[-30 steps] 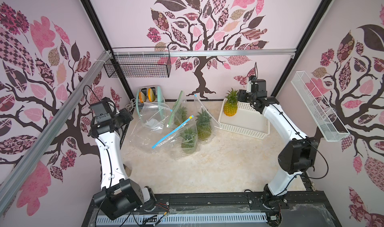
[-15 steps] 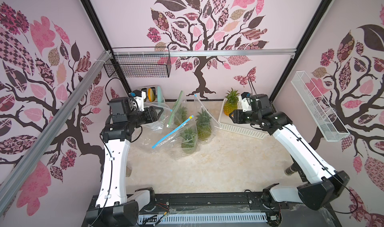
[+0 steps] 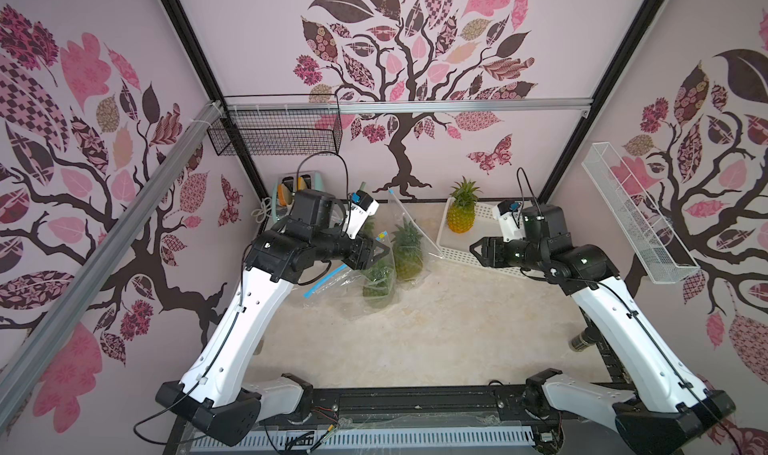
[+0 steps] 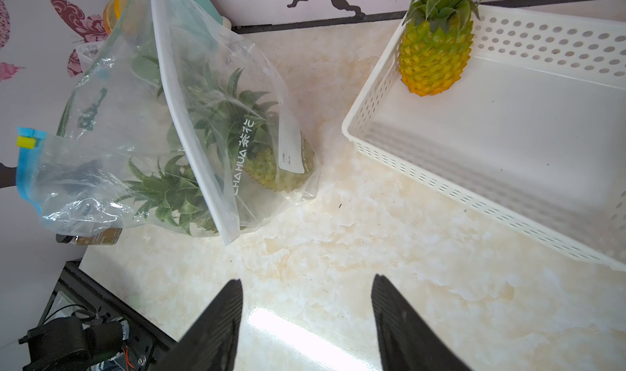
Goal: Open the zip-top bag and take out the pineapple
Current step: Move the zipper food storage bag to the center of the board.
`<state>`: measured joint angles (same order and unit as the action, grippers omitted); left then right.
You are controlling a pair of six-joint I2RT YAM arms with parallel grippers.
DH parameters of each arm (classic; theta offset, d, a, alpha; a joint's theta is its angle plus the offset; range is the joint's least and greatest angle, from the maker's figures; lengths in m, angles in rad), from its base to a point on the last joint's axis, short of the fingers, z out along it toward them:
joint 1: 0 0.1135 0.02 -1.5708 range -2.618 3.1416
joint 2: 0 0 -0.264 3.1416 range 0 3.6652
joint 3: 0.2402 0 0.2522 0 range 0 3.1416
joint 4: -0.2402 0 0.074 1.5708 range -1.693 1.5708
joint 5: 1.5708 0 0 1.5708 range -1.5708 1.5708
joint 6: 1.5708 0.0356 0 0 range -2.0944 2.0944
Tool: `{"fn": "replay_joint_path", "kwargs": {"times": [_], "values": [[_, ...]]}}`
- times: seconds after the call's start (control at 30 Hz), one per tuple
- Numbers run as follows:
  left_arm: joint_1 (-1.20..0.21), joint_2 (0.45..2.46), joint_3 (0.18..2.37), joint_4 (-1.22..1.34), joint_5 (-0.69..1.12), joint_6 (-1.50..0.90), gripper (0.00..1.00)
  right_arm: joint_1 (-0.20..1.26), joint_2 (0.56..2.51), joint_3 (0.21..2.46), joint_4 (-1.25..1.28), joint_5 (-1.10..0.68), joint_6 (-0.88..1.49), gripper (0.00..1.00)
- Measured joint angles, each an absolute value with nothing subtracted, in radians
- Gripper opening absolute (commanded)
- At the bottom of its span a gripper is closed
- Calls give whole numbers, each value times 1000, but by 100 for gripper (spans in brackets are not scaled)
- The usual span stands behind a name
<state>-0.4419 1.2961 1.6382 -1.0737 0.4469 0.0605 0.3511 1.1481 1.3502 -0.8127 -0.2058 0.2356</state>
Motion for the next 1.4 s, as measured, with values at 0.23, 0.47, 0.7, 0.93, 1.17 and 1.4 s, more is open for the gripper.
{"fn": "replay_joint_path", "kwargs": {"times": [0.23,0.47,0.7,0.93,1.17,1.4], "values": [[-451,1346,1625,-1133,265,123,56,351,1148,1336,-811,-236,236,63],[-451,1372,1625,-1136,212,144,54,351,1148,1327,-809,-237,235,63],[-451,1365,1659,-1139,176,156,56,351,1150,1310,-798,-240,230,63],[-451,1372,1706,-1140,159,184,58,351,1151,1293,-774,-241,229,63],[-451,1443,1686,-1139,191,197,56,351,1150,1266,-764,-239,229,64],[-451,1483,1680,-1142,217,209,12,351,1144,1257,-758,-236,228,64]]}}
